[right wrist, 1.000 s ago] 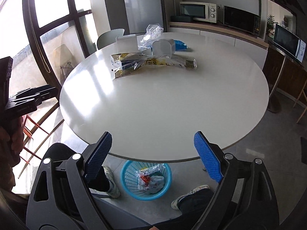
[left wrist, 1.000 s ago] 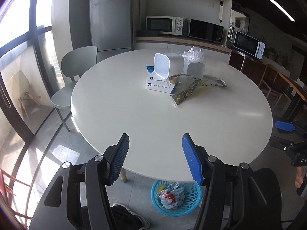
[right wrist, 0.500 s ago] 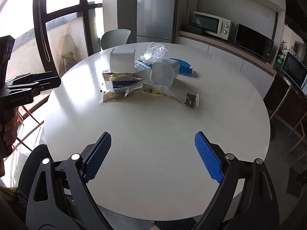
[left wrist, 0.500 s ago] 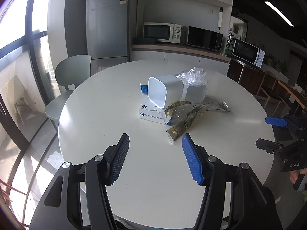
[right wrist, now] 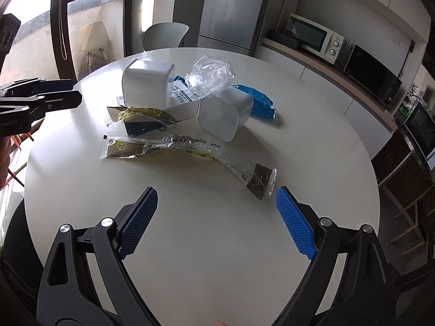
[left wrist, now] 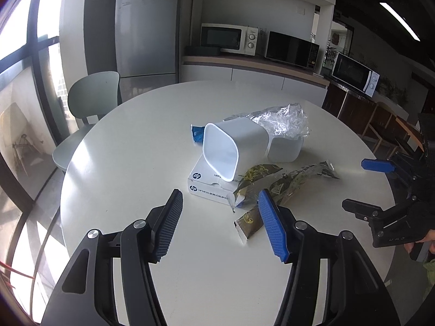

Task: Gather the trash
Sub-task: 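Grasp the white plastic cup with the left tool while the right tool grasps the gold-printed wrapper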

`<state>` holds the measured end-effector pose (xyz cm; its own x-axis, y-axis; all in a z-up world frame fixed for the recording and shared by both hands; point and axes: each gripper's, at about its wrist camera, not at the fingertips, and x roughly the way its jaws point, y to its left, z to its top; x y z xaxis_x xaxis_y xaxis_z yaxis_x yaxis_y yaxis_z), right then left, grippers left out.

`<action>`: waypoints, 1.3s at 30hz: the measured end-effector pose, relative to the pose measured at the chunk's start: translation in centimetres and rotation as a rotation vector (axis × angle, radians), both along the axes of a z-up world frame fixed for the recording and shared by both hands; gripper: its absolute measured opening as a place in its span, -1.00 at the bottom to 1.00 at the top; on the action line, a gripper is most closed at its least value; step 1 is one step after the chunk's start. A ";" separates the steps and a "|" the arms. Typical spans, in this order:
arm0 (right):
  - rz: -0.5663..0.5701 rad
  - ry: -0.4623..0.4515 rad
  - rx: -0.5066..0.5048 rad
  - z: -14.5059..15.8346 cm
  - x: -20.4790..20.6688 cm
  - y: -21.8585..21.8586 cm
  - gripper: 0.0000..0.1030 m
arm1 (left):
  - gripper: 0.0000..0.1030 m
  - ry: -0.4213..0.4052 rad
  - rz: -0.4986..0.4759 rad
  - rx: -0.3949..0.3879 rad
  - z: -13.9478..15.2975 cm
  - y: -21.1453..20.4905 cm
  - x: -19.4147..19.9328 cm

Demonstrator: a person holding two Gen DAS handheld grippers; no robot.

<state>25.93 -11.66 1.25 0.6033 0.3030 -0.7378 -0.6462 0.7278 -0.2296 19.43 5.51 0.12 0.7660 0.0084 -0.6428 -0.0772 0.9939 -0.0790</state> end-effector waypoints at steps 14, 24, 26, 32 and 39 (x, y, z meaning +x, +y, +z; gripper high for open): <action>0.104 0.025 -0.105 -1.8 5.2 2.9 0.54 | 0.17 0.034 -0.098 0.025 -1.2 0.1 6.0; 0.118 0.083 -0.123 -3.0 6.6 4.0 -0.16 | -0.15 0.039 -0.209 -0.062 -2.2 -0.1 7.5; 0.113 0.086 -0.125 -3.1 6.4 3.9 -0.50 | -0.39 0.040 -0.218 -0.065 -2.3 -0.4 7.5; 0.094 0.084 -0.116 -2.9 5.4 3.3 -0.93 | -0.95 0.006 -0.212 -0.025 -1.9 -1.3 7.0; 0.032 0.098 -0.057 -1.8 3.9 1.5 -0.97 | -0.96 -0.031 -0.152 -0.007 -0.1 -1.0 4.4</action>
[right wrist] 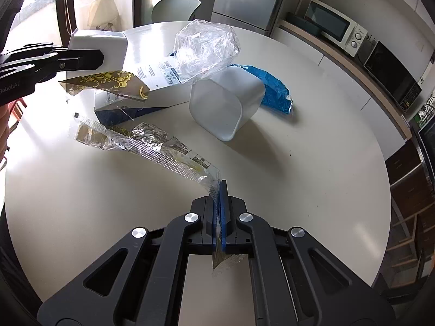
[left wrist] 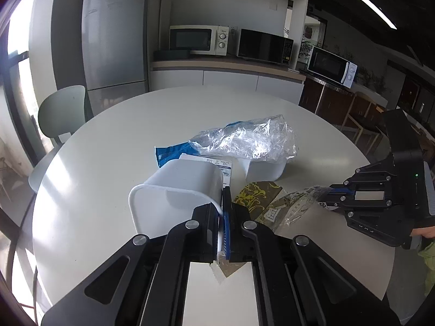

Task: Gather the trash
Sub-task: 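Grasp the white plastic cup with the left tool while the right tool grasps the gold-printed wrapper, then carry the white cup and gold wrapper down over the blue wastebasket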

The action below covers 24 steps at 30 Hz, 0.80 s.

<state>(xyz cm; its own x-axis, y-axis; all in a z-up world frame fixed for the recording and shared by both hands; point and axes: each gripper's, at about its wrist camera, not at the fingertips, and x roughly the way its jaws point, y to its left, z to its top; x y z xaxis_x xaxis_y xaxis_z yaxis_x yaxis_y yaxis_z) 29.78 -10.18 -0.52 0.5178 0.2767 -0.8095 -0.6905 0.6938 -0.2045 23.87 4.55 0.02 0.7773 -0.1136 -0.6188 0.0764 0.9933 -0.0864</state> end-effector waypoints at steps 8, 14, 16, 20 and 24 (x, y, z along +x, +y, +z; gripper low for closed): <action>-0.082 0.010 0.085 0.9 -3.5 -1.9 -0.97 | -0.96 -0.025 0.057 0.005 1.7 0.2 -4.5; -0.135 0.006 0.154 1.5 -6.0 -3.5 -0.97 | -0.96 -0.069 0.080 -0.011 3.0 0.1 -7.9; -0.159 0.010 0.191 1.7 -6.8 -4.3 -0.97 | -0.96 -0.076 0.088 -0.020 3.2 0.0 -8.8; -0.193 0.009 0.262 2.0 -8.8 -5.7 -0.97 | -0.96 -0.089 0.085 -0.011 3.1 -1.1 -10.7; -0.218 0.003 0.319 2.4 -11.1 -7.0 -0.97 | -0.96 -0.089 0.100 0.037 2.6 -2.3 -12.5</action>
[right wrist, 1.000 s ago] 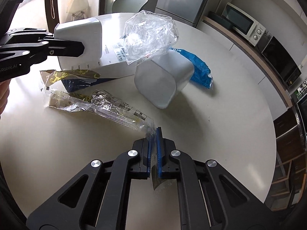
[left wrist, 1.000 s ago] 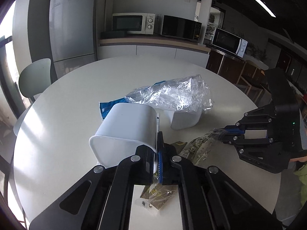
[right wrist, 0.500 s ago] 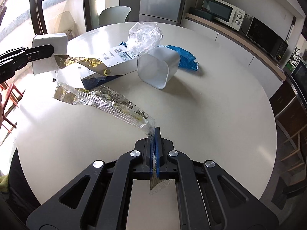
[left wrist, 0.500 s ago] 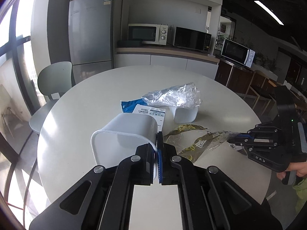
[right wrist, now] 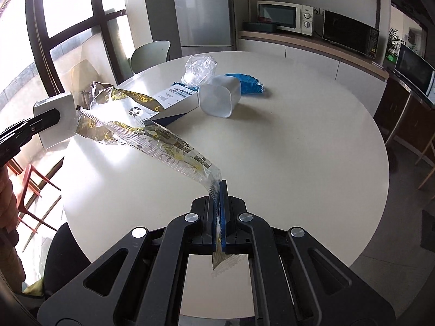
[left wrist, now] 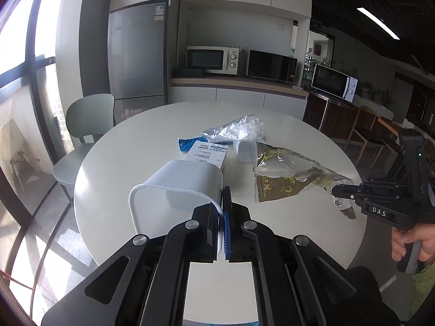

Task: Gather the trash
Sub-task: 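Carry the white cup and gold wrapper down over the blue wastebasket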

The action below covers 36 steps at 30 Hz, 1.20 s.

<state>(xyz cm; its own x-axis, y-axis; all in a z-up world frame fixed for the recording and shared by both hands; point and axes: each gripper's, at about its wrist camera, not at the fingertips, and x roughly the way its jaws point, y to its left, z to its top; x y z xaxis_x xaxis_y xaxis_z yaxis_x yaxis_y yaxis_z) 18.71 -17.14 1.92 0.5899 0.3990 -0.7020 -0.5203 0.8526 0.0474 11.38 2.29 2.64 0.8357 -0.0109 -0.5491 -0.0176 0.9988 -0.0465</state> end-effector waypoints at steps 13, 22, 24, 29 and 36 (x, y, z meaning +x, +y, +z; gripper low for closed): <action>-0.018 0.007 0.088 -0.6 -7.8 -2.6 -0.97 | -0.96 0.030 -0.001 0.041 -2.5 -1.4 -6.0; 0.019 0.043 0.092 -2.0 -12.5 -3.9 -0.97 | -0.96 0.092 -0.001 0.055 -4.9 -1.3 -9.4; 0.030 0.062 0.086 -2.7 -13.3 -3.9 -0.97 | -0.96 0.112 -0.005 0.058 -5.6 -1.4 -9.6; 0.038 0.124 0.082 -5.2 -14.9 -4.1 -0.97 | -0.96 0.164 -0.001 0.048 -7.9 -1.2 -10.0; 0.058 0.227 0.016 -10.2 -15.9 -3.3 -0.97 | -0.96 0.251 -0.011 0.031 -11.9 -1.3 -10.2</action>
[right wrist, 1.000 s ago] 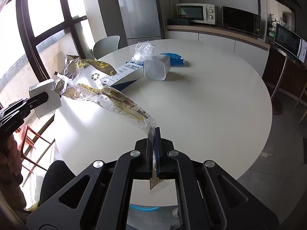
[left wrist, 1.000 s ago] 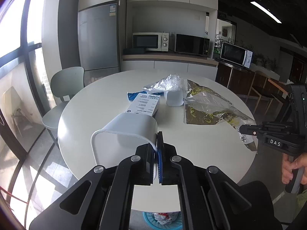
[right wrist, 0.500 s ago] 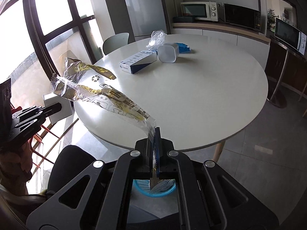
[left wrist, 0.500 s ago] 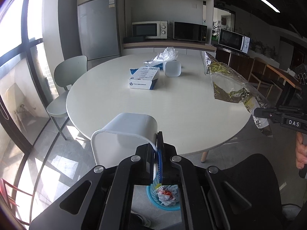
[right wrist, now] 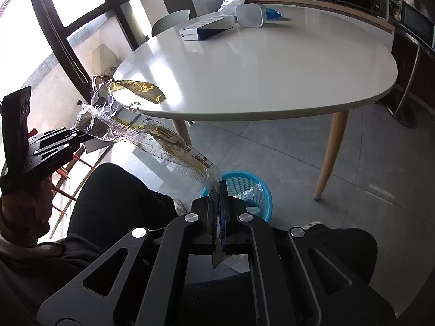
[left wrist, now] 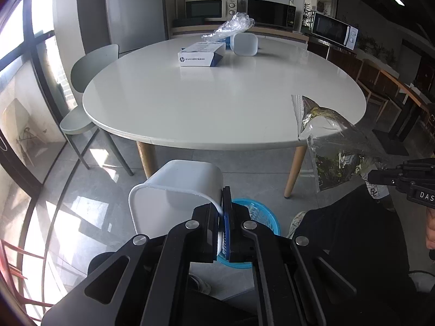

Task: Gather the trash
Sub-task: 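Carry the white cup and gold wrapper down over the blue wastebasket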

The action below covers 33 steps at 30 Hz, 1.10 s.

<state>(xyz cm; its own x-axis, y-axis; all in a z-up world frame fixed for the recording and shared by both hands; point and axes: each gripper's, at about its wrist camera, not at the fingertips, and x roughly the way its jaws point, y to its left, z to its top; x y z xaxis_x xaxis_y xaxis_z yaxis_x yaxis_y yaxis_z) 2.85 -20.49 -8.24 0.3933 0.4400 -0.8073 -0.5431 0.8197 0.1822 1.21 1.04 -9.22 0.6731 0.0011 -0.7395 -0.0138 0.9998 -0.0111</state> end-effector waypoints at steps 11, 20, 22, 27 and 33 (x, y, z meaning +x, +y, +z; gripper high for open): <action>-0.006 0.138 -0.107 -7.7 2.6 1.6 -0.97 | -0.96 0.116 -0.002 -0.016 -5.8 0.1 0.9; -0.052 0.230 -0.150 -12.5 5.2 2.6 -0.97 | -0.96 0.182 -0.024 -0.026 -9.1 -0.3 2.3; -0.066 0.247 -0.161 -13.6 5.8 2.8 -0.97 | -0.96 0.196 -0.027 -0.029 -9.6 -0.5 2.6; -0.078 0.310 -0.175 -16.3 7.2 3.1 -0.97 | -0.96 0.218 -0.028 -0.039 -11.4 -0.9 3.3; -0.103 0.374 -0.164 -18.9 8.5 3.7 -0.97 | -0.96 0.216 -0.051 -0.025 -13.0 -1.8 4.5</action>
